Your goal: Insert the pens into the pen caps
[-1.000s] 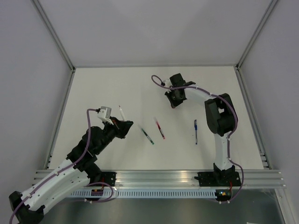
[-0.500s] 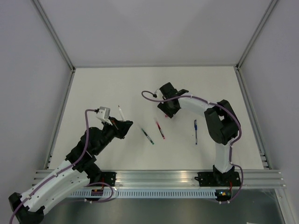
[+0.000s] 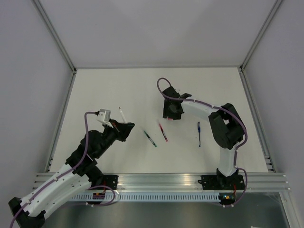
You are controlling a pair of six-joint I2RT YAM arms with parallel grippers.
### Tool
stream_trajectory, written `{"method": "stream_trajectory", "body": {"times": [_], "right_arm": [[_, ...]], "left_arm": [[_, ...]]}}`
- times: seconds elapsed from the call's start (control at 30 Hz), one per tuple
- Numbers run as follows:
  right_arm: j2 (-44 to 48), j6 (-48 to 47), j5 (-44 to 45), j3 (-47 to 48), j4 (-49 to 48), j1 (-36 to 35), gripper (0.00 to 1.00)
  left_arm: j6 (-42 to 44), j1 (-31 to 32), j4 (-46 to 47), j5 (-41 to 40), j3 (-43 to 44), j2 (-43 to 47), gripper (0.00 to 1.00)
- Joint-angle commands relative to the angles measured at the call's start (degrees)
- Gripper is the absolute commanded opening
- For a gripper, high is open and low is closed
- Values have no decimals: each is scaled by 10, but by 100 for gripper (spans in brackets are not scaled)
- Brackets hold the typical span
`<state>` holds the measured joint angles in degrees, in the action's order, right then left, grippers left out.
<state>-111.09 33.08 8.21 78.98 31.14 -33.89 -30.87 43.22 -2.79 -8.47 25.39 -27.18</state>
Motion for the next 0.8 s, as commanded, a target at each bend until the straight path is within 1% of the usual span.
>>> {"method": "stream_trajectory", "body": {"times": [0.0, 0.03, 0.1, 0.2, 0.3, 0.33, 0.4, 0.53, 0.57, 0.77], "right_arm": [[19, 243, 64, -16, -31, -26, 57], [17, 268, 88, -9, 4, -30, 57], [1, 327, 129, 21, 37, -37, 57], [-16, 378, 133, 35, 56, -41, 57], [-28, 395, 133, 37, 50, -43, 57], [-31, 386, 128, 34, 23, -43, 57], [-37, 391, 118, 31, 20, -43, 57], [-39, 440, 144, 43, 64, -43, 57], [-35, 462, 143, 43, 65, -43, 57], [-48, 515, 147, 65, 94, -43, 56]], "left_arm": [[-17, 1, 15, -8, -2, 12, 2], [-16, 1, 13, -13, -2, 13, 2], [-16, 1, 8, -20, -2, 18, 2], [-14, 1, 5, -22, -1, 23, 2], [-13, 2, 4, -23, -2, 27, 2], [-13, 1, 4, -23, -2, 27, 2], [-12, 1, 4, -23, -1, 27, 2], [-13, 1, 5, -18, 0, 25, 2], [-12, 1, 5, -18, 0, 26, 2], [-9, 1, 5, -19, -1, 25, 2]]}}
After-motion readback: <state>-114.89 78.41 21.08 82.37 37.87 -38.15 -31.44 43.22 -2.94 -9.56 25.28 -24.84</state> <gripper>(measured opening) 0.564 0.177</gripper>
